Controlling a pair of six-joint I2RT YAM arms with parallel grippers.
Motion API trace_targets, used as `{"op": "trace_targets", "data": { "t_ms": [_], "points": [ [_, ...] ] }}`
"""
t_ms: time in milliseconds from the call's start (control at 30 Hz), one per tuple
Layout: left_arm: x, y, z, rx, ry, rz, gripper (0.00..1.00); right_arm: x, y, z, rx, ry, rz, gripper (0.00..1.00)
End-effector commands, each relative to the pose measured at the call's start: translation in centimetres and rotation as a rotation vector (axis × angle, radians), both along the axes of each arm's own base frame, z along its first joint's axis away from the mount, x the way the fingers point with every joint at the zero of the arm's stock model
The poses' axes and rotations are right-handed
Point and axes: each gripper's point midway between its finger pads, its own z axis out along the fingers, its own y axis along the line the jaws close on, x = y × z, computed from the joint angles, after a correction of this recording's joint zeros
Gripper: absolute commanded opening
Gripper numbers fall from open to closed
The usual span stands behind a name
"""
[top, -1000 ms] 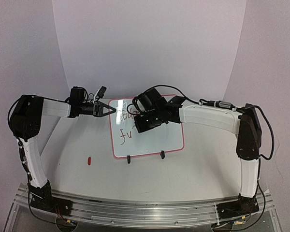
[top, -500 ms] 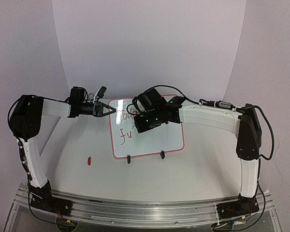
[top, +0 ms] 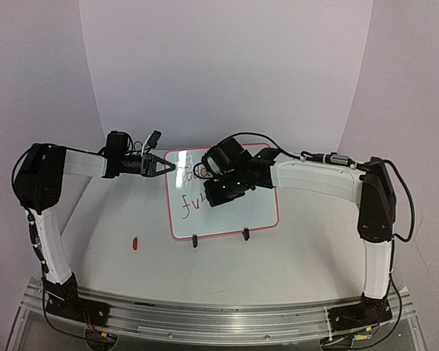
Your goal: Write a sentence on the whiteboard
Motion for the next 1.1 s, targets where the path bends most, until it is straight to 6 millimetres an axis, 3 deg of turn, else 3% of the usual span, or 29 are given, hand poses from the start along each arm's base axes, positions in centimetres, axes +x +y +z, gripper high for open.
{"op": "trace_targets", "data": {
  "t_ms": [0,567,1067],
  "points": [
    [1.2,0.1,-2.1,0.080,-0.081,0.077,0.00,-0.2,-1.2,-2.0,-0.044,0.050,-0.029,0.00],
    [1.1,0.1,-2.0,0.079,-0.084,0.078,0.00,-0.4,-2.0,-2.6,-0.082,0.063,-0.045,0.00],
    [1.2,0.1,-2.0,0.080,-0.087,0.080,0.00,0.6,-1.4,0.0,-0.062,-0.005,-0.031,0.00]
  ]
}}
